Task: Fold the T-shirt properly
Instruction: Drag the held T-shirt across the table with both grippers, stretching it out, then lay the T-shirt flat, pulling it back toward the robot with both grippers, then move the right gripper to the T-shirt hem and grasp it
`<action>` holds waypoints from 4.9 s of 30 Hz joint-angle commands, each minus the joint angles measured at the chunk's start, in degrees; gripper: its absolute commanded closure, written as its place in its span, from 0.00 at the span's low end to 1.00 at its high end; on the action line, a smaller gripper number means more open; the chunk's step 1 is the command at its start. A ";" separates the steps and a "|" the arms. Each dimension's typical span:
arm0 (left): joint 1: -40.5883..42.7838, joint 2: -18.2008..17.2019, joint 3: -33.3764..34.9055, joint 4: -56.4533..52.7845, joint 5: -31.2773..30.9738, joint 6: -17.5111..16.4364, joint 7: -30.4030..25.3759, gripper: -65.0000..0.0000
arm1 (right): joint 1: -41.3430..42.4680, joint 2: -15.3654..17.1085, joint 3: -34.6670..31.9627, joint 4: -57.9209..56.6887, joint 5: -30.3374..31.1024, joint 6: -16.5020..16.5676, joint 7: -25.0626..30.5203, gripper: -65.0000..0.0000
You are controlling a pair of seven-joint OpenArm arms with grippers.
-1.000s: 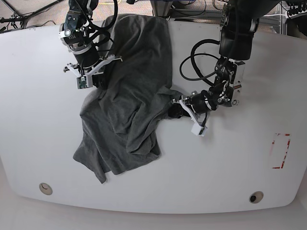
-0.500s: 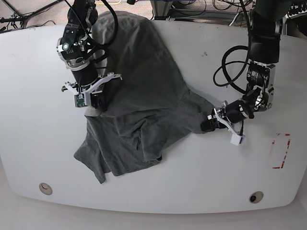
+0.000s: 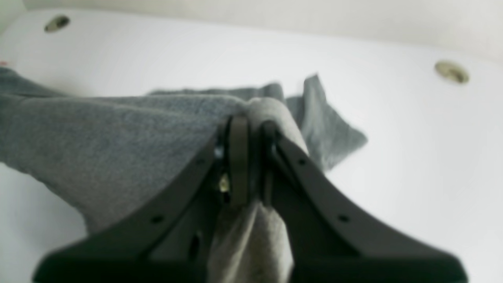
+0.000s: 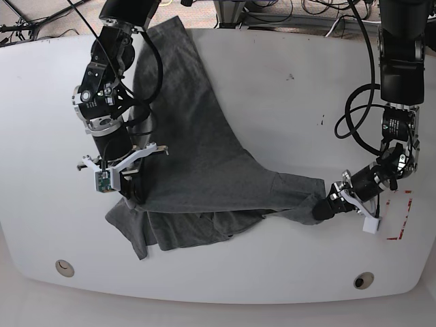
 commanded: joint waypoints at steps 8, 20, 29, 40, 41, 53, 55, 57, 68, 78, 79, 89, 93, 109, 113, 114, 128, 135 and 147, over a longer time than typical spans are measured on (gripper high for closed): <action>-10.00 -2.83 -0.48 6.46 -2.36 -0.63 1.36 1.00 | 10.35 2.22 -0.18 1.31 0.97 -0.22 2.01 0.94; -15.98 -5.21 -1.27 10.24 -5.35 -0.63 4.00 1.00 | 23.27 5.65 -2.29 1.14 -1.23 -0.13 -2.12 0.94; -21.17 -9.95 -3.56 10.60 -8.34 -0.63 4.26 1.00 | 29.69 7.67 -7.39 2.01 -4.92 -0.13 -2.73 0.94; -23.89 -13.91 -3.03 10.68 -8.42 -4.32 4.26 1.00 | 30.04 7.41 -10.99 3.07 -8.96 -0.05 -2.73 0.94; -23.37 -13.91 -3.03 10.68 -8.42 -4.50 4.26 1.00 | 29.16 7.06 -10.99 3.07 -8.96 -0.05 -2.73 0.94; -8.95 -12.59 -4.26 11.04 -8.42 -6.08 4.26 1.00 | 12.81 1.87 -11.08 5.18 -9.14 -0.05 -2.73 0.94; -5.26 -12.06 -6.02 11.12 -8.42 -6.61 4.35 1.00 | 9.12 0.29 -11.08 5.44 -9.14 -0.05 -2.56 0.94; -1.74 -12.06 -7.51 12.27 -8.42 -6.70 4.70 1.00 | 6.04 -0.94 -11.08 5.53 -9.14 -0.05 -2.47 0.94; 17.25 -12.06 -14.81 19.48 -8.34 -6.70 6.99 1.00 | -11.54 -4.99 -11.08 5.36 -8.70 -0.13 3.86 0.94; 30.96 -12.33 -20.17 21.23 -8.25 -6.70 8.83 1.00 | -20.59 -5.25 -11.17 5.18 -8.52 -0.13 3.95 0.94; 31.75 -12.33 -20.79 21.23 -8.25 -6.70 9.27 1.00 | -21.12 -5.25 -11.17 5.09 -8.52 -0.13 3.95 0.94; 39.05 -12.50 -22.90 20.79 -8.07 -6.52 11.03 1.00 | -26.22 -5.16 -10.99 5.00 -8.52 -0.13 3.95 0.94; 41.86 -13.38 -24.74 20.79 -8.07 -6.52 11.03 1.00 | -27.45 -5.16 -10.99 3.60 -8.52 -0.13 3.86 0.94; 42.39 -13.38 -25.01 21.15 -8.07 -6.34 11.03 1.00 | -28.07 -5.25 -11.08 5.09 -8.52 -0.40 4.04 0.00; 42.39 -13.56 -25.01 20.79 -8.07 -6.34 11.03 1.00 | -25.78 -5.16 -10.73 5.18 -8.52 -0.22 4.12 0.00; 42.39 -13.56 -25.01 20.79 -8.07 -6.26 11.03 1.00 | -24.99 -5.16 -10.64 5.09 -8.52 -0.22 4.12 0.00; 42.30 -13.56 -25.01 20.79 -7.98 -6.17 11.03 1.00 | -2.66 -1.82 -10.99 -2.73 -8.52 -0.22 0.70 0.00; 42.30 -13.56 -24.92 20.79 -7.98 -6.17 11.03 1.00 | 10.70 -1.30 -11.08 -16.18 -8.88 -0.05 -0.01 0.00; 42.22 -13.12 -24.92 20.79 -7.98 -6.17 11.03 1.00 | 30.04 1.08 -11.08 -46.34 -8.96 1.71 4.21 0.00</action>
